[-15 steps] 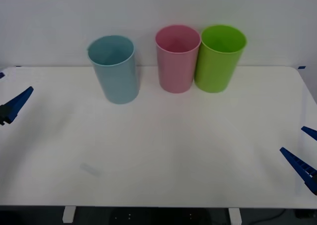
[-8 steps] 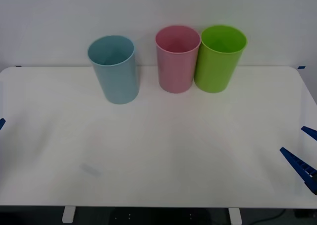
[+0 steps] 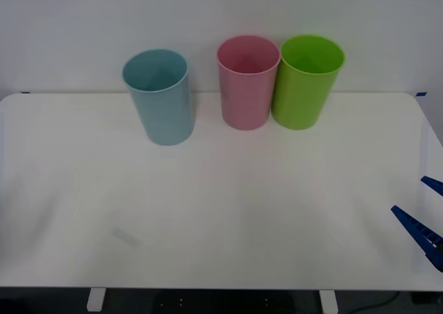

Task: Grasp the object on the table and drop it into the matching bin: aluminum can to the light blue bin, PET bottle to the pink bin.

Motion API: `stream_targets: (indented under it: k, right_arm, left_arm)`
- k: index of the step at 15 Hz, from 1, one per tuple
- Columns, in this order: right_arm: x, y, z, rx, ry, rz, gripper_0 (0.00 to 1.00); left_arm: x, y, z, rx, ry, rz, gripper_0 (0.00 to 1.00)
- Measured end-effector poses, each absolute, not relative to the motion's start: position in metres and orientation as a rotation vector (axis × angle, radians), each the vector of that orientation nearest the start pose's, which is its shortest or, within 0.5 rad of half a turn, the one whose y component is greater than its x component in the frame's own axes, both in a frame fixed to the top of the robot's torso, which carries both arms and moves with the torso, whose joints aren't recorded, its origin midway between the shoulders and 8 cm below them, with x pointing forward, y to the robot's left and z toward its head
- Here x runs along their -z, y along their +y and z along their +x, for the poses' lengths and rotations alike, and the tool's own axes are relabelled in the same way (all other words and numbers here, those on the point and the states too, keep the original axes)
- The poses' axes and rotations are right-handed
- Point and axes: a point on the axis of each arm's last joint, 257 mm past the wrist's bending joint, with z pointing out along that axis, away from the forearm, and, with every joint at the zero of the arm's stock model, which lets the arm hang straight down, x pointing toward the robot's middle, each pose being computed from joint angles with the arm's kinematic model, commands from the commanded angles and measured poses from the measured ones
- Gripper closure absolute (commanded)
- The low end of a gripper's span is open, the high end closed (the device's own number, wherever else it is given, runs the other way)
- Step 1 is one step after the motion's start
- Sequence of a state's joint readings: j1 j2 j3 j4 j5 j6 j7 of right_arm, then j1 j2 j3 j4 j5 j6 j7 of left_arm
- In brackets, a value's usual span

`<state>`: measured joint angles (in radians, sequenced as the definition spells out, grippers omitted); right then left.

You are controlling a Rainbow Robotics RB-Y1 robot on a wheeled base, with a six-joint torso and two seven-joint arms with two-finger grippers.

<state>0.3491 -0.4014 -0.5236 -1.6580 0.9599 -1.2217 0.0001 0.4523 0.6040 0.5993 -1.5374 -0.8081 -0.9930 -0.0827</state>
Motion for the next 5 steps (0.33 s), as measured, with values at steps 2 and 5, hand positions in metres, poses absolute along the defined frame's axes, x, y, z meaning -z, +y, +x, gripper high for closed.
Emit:
stream_targets:
  k: [2,5]
  right_arm:
    - [0.1689,-0.3297,0.3422,-0.567,1.441,-0.465,0.0]
    - [0.1689,-0.3297,0.3422,-0.567,1.441,-0.465,0.0]
  left_arm:
    - [0.1672,0.4736,0.3377,0.245,1.573,0.28,0.0]
    - [0.1701,0.4727,0.3356,0.253,1.579,0.273,0.0]
